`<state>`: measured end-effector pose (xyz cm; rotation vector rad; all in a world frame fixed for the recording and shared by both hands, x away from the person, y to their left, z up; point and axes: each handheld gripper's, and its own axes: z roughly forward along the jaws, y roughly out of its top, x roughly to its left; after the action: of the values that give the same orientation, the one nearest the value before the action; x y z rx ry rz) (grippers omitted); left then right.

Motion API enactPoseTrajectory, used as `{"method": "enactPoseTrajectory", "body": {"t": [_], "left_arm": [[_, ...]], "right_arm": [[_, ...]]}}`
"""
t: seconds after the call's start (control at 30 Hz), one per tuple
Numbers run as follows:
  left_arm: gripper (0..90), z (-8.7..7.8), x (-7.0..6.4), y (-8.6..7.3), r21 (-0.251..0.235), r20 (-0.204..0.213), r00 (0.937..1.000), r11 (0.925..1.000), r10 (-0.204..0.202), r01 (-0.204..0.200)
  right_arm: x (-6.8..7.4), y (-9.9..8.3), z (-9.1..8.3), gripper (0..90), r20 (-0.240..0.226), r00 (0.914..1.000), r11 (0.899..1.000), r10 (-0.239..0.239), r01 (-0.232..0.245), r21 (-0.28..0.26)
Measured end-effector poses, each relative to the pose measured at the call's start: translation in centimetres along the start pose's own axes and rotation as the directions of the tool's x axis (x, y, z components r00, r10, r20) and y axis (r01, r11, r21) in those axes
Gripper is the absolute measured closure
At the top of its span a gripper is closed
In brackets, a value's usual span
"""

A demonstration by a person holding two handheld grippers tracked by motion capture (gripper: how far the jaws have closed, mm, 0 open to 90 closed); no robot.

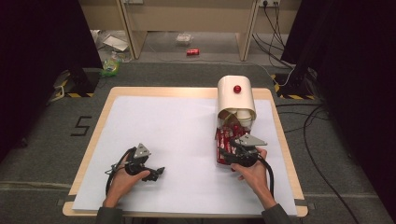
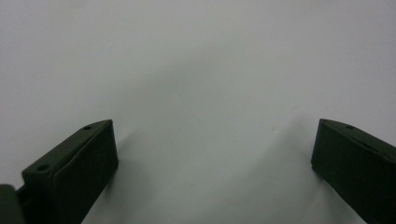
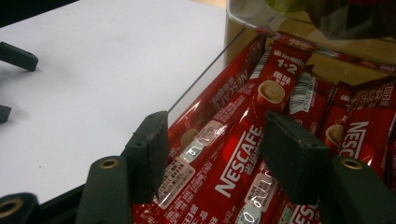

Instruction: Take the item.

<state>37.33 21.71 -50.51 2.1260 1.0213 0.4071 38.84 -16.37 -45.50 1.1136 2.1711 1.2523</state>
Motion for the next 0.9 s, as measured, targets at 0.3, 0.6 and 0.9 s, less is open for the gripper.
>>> {"method": "enactPoseTrajectory", "body": {"t": [0.3,0.6,0.9], "left_arm": [[0.0,0.0,0.0,0.0,0.0,0.0,1.0,1.0,0.0,0.0],[0.0,0.0,0.0,0.0,0.0,0.0,1.0,1.0,0.0,0.0],[0.0,0.0,0.0,0.0,0.0,0.0,1.0,1.0,0.0,0.0]], "right_arm": [[-0.4,-0.3,0.2,51.0,-0.02,0.9977,0.998,0.064,-0.065,-0.013],[-1.1,-0.8,-0.1,74.6,-0.055,0.9907,0.991,0.125,-0.126,-0.033],[-1.1,-0.4,-0.9,85.2,-0.087,0.9914,0.994,0.097,-0.101,-0.042]]}}
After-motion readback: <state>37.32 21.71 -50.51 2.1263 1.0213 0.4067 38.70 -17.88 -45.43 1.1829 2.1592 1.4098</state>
